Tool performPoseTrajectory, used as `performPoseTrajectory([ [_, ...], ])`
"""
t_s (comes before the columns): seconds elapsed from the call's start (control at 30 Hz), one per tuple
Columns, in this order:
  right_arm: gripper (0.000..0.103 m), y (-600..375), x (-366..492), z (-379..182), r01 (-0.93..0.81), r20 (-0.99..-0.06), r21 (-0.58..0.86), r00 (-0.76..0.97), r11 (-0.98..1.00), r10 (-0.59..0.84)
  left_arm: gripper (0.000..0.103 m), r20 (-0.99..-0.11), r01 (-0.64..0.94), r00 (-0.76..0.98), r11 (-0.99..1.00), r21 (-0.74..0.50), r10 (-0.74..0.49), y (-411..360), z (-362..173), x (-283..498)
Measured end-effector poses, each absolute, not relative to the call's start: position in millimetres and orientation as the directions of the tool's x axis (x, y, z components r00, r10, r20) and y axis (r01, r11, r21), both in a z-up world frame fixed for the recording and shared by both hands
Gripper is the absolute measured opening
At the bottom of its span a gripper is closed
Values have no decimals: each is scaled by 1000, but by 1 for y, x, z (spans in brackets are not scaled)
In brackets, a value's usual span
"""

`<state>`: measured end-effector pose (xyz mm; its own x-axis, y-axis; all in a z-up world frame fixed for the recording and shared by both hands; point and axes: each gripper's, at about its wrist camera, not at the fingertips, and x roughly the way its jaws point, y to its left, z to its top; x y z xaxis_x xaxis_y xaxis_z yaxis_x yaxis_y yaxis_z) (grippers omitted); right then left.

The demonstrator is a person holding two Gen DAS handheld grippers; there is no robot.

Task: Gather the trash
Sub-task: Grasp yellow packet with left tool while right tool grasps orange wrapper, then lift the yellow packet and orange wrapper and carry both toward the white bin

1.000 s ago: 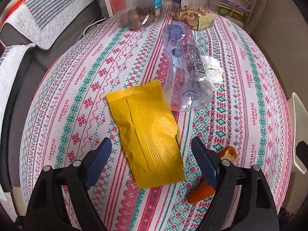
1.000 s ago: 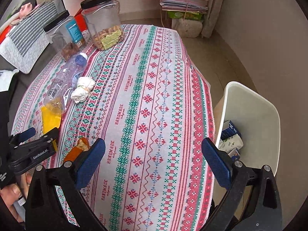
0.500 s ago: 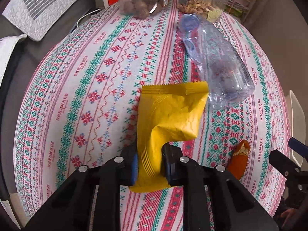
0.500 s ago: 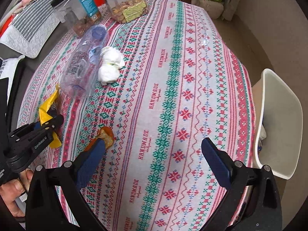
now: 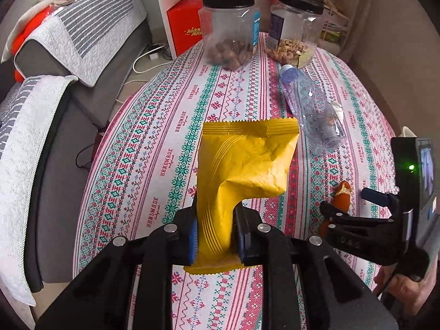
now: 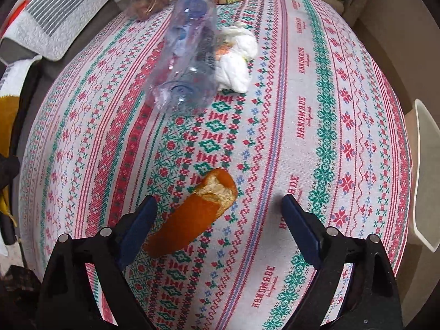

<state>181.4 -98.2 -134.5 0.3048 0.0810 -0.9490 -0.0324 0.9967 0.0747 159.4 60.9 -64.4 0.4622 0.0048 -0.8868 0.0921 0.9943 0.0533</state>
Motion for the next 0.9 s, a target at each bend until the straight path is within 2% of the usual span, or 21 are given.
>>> performPoseTrajectory([
  [0.03, 74, -92, 177, -133, -57, -944, 57, 321, 997, 73, 23, -882, 91, 471, 994, 52, 3, 62, -67, 157],
  [0.1, 48, -85, 169, -129, -103, -933, 61, 349, 993, 94, 23, -874, 89, 485, 994, 70, 18, 64, -74, 151],
  [0.13, 40, -84, 167, -127, -113, -930, 75, 350, 991, 111, 23, -875, 90, 483, 993, 78, 25, 64, -78, 151],
  [0.17, 27, -87, 168, -126, -116, -929, 116, 339, 986, 149, 22, -879, 92, 476, 993, 76, 23, 64, -83, 152],
  [0.2, 20, -92, 169, -125, -111, -926, 169, 322, 979, 196, 22, -882, 94, 472, 993, 71, 18, 64, -85, 152],
  [0.3, 19, -106, 173, -120, -91, -917, 233, 310, 968, 250, 22, -874, 93, 485, 992, 84, 29, 64, -85, 152],
  [0.9, 20, -148, 182, -75, -97, -873, 208, 431, 973, 230, 22, -833, 48, 553, 998, 38, 5, 59, -68, 162],
])
